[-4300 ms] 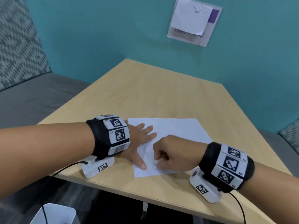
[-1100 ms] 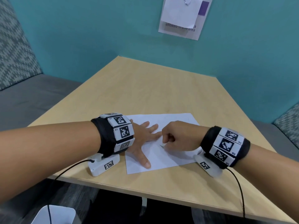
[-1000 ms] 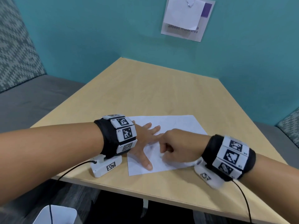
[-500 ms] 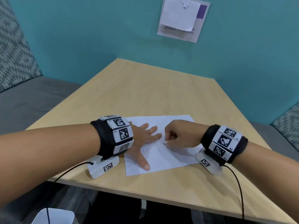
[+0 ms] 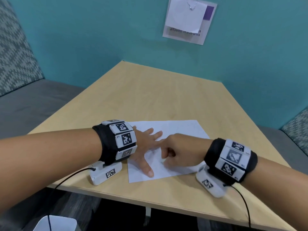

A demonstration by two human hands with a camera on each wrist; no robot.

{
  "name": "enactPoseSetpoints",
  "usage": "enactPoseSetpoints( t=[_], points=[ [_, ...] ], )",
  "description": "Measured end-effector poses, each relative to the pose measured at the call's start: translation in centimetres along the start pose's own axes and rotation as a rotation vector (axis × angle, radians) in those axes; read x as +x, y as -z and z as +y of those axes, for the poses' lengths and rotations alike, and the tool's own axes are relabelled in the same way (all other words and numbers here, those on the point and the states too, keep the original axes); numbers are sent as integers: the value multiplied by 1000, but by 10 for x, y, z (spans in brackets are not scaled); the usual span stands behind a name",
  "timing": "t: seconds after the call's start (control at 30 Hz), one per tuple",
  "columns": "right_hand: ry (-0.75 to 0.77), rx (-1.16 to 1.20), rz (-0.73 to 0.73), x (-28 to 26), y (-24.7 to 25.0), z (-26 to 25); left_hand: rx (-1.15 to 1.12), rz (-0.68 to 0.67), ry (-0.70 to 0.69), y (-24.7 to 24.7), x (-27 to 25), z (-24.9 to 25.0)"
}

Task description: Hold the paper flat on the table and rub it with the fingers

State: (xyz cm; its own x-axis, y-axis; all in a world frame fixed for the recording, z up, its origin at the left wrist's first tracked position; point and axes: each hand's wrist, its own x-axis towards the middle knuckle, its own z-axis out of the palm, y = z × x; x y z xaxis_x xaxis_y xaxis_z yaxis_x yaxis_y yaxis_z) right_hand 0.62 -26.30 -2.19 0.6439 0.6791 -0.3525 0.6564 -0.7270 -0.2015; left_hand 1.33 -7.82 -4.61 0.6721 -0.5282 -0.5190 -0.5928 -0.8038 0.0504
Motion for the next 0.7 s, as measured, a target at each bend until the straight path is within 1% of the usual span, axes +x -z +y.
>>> enactPoseSetpoints(
  t=[0.1,0.13,0.23,0.27,0.3,0.4,0.43,0.57,0.63,0.7],
  points=[
    [-138,-9,103,4,12,22,34,-4,26,-2,1,2],
    [-140,-3,102,4,9,22,31,0,26,-2,0,2],
    [-12,30,-16,-1,-3,-1,-7,0,3,2,-4,3],
    [2,39,-30,-1,-3,-2,-12,-4,-1,3,-5,3],
    [-18,40,-12,1,1,2,-7,-6,-1,3,-4,3],
    [-149,30,88,4,12,20,22,-17,26,1,-1,3],
    [-151,33,87,3,11,19,16,-16,26,0,-1,2],
    [-3,77,-3,-6,-6,-8,-15,-2,-23,3,-7,2],
    [-4,113,13,-10,-7,-7,6,0,-30,4,-9,3],
    [-18,124,56,-13,-2,3,22,-36,-16,6,-13,3]
  ],
)
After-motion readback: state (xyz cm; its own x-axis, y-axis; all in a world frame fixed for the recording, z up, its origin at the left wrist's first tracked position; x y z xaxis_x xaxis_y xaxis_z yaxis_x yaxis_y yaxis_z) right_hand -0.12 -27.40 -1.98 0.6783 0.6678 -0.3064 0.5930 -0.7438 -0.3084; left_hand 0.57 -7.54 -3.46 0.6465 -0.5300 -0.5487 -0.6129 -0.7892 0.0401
